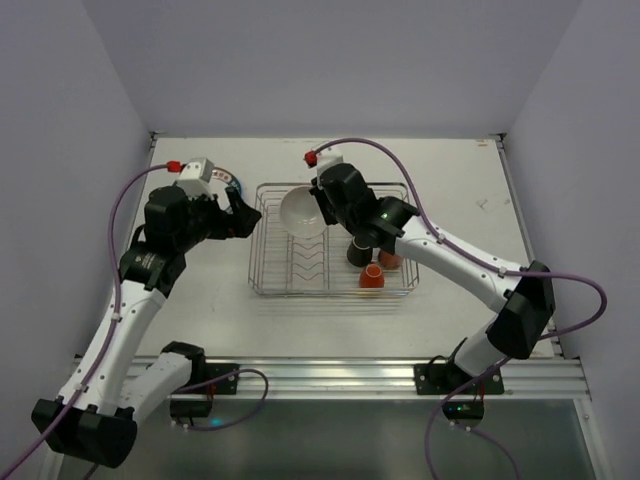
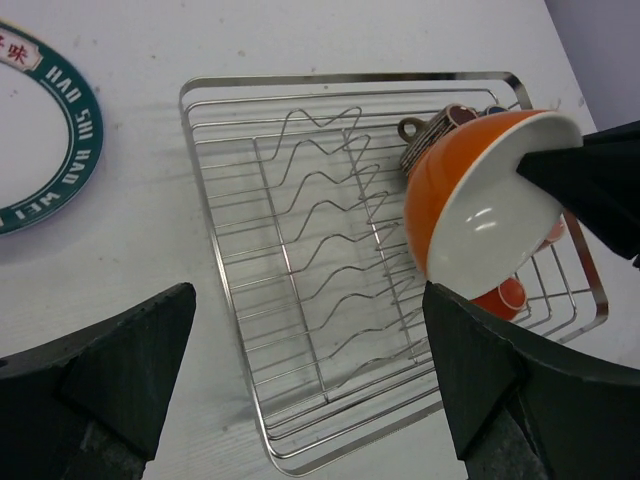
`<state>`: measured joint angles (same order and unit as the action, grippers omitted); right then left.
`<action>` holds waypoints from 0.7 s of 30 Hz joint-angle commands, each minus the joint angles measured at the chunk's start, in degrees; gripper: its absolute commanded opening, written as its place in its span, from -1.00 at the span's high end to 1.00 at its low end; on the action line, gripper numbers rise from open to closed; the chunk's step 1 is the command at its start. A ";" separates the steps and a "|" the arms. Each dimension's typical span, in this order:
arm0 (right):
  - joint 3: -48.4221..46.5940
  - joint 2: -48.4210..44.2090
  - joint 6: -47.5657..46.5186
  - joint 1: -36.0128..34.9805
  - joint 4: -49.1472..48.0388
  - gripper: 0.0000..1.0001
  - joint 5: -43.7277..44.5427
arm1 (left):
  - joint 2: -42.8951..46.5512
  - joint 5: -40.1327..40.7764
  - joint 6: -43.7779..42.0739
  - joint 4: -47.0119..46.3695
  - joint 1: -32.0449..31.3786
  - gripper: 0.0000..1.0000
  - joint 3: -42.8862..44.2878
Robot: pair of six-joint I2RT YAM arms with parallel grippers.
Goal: Unload the mixed dishes from the dish rack
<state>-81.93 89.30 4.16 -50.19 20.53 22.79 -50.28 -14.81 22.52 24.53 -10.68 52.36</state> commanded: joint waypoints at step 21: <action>-5.35 -0.44 14.47 0.01 17.52 1.00 -5.12 | -16.87 25.00 -2.31 -0.80 -25.80 -0.55 10.57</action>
<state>-87.72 93.23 16.84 -50.24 41.08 20.38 -67.44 7.99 21.54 27.57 -35.51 63.37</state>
